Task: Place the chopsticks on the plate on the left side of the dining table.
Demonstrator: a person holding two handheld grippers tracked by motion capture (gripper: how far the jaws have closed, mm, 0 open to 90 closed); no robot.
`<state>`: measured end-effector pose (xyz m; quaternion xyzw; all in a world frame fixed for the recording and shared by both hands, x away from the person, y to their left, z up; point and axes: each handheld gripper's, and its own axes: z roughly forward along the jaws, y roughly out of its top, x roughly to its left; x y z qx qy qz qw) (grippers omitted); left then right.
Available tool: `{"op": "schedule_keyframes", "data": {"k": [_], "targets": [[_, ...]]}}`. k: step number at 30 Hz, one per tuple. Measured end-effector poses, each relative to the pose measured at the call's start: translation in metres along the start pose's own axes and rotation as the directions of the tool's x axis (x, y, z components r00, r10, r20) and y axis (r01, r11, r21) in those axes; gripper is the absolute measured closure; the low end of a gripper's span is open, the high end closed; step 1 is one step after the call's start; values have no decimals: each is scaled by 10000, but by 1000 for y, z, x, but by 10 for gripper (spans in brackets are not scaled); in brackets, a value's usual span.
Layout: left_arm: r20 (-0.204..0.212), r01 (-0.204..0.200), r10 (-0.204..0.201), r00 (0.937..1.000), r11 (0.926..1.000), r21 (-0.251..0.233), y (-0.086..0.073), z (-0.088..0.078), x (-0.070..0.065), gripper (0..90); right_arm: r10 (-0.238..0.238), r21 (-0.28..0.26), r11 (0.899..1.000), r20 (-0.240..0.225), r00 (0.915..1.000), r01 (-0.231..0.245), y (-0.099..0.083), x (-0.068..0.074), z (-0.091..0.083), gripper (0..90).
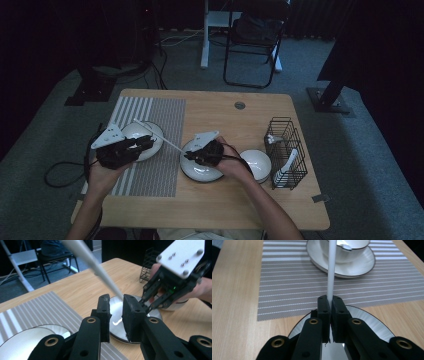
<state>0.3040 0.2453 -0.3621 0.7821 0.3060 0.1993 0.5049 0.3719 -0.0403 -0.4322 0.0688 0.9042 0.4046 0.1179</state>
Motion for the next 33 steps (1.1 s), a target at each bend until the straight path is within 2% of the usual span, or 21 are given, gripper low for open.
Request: {"op": "schedule_keyframes", "data": {"k": [6,11,16,21,28,33], "targets": [[-55,-162,162,9999,9999,-26,1,2,-6,890,337,317,9989,327,9989,-347,-1,-3,3,871],[-236,-360,360,9991,9994,-3,4,11,-10,900,105,626,9979,488,9988,-135,4,3,9,871],[-585,-167,160,9982,9998,-112,1,17,-8,900,-175,855,9962,485,9987,133,6,9,12,871],[-961,-60,73,9953,9999,134,-6,19,-4,900,-415,811,9960,503,9979,373,9,14,12,871],[-1323,118,-45,9912,9984,551,-20,20,5,900,-260,531,9983,461,9986,235,13,14,10,871],[-1357,568,-463,9897,9955,752,-36,24,16,900,-193,463,9988,438,9989,173,15,13,8,870]]}}
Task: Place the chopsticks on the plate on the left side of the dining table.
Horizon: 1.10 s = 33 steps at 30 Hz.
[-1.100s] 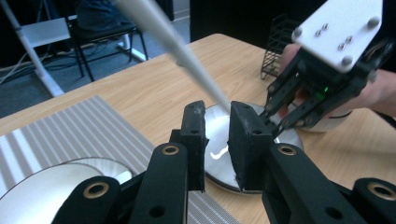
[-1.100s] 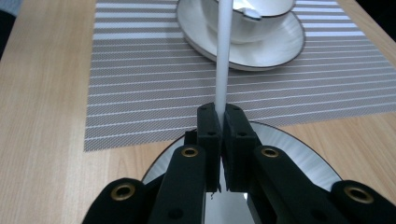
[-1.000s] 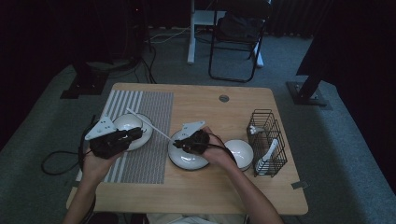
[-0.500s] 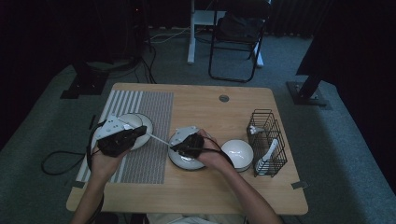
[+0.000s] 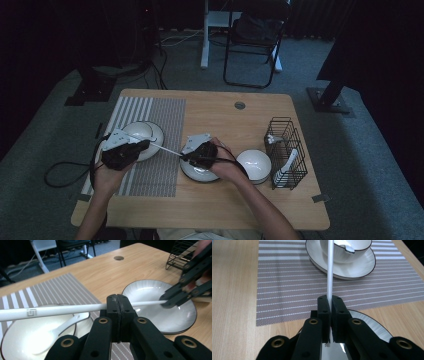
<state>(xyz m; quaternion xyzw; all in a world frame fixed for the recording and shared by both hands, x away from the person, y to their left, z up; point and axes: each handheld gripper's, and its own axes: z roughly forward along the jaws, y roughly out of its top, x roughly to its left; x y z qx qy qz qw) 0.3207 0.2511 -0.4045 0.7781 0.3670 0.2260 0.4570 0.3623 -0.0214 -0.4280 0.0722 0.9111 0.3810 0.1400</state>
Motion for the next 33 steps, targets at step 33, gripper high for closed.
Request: {"op": "schedule_keyframes", "data": {"k": [33], "targets": [[-1264,633,-555,9904,9962,593,-64,2,13,838,-279,746,9967,-470,9985,314,33,0,67,869]]}}
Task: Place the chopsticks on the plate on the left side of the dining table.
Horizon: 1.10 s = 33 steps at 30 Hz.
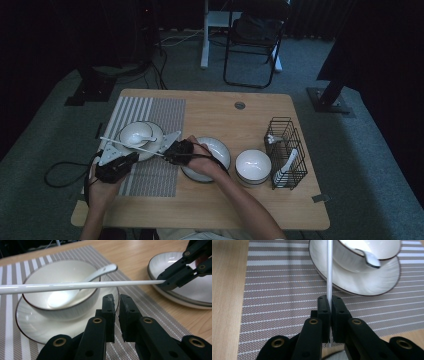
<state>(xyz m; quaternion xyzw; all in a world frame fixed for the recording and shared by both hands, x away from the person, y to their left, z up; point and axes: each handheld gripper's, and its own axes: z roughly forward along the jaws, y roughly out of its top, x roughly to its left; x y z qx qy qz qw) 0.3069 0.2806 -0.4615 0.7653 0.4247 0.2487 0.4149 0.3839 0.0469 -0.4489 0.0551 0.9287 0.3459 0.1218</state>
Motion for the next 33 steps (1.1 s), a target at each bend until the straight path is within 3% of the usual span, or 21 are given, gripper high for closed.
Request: {"op": "schedule_keyframes", "data": {"k": [10,16,33], "targets": [[-338,-123,138,9993,9990,439,-11,16,2,841,-389,307,9987,-169,9991,394,10,1,18,869],[-507,-108,136,9986,9985,534,-15,22,5,846,-394,478,9980,-221,9990,404,7,0,26,869],[-603,132,-110,9981,9993,356,-18,26,7,848,-165,712,9973,-188,9997,178,4,-4,35,868]]}}
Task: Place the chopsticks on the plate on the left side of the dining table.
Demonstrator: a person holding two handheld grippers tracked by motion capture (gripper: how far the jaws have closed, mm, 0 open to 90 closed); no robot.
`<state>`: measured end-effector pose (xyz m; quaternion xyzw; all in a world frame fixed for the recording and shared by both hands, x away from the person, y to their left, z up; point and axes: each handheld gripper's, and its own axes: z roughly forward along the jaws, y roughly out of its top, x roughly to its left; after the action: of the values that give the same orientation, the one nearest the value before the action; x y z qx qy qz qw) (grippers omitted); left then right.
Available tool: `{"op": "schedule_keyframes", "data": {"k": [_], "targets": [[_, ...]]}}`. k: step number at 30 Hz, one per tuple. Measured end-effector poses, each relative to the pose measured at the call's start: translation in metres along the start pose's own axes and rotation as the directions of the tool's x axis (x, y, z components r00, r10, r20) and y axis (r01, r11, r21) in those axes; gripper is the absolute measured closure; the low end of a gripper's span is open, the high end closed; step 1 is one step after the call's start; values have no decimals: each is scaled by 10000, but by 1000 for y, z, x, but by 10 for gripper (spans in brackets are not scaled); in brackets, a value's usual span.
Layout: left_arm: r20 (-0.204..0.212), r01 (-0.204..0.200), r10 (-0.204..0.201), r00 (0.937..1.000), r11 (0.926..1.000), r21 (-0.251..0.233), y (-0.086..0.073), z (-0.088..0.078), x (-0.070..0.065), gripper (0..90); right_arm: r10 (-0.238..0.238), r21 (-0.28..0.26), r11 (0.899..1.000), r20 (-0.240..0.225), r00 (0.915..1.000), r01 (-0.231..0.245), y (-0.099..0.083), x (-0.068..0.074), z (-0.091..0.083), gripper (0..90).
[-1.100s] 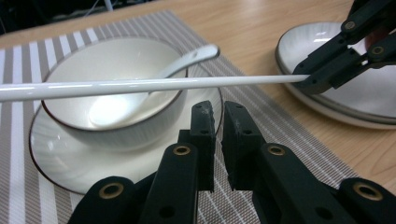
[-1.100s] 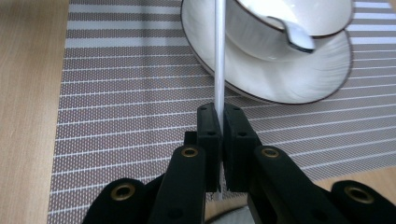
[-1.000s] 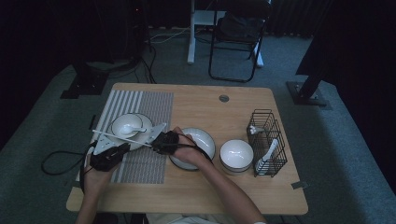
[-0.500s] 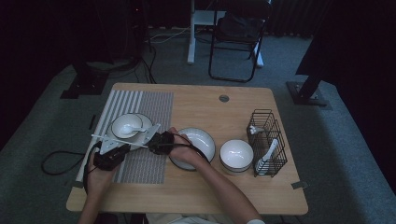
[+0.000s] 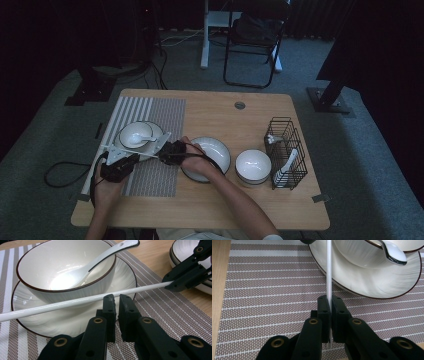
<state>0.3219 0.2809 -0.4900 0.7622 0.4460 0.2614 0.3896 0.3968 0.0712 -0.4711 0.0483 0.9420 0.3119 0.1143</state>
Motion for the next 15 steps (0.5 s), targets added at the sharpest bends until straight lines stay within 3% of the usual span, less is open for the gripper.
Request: {"op": "schedule_keyframes", "data": {"k": [15], "targets": [[-275,75,-73,9996,10000,54,-3,3,2,847,-6,119,9999,168,9999,4,4,0,8,862]]}}
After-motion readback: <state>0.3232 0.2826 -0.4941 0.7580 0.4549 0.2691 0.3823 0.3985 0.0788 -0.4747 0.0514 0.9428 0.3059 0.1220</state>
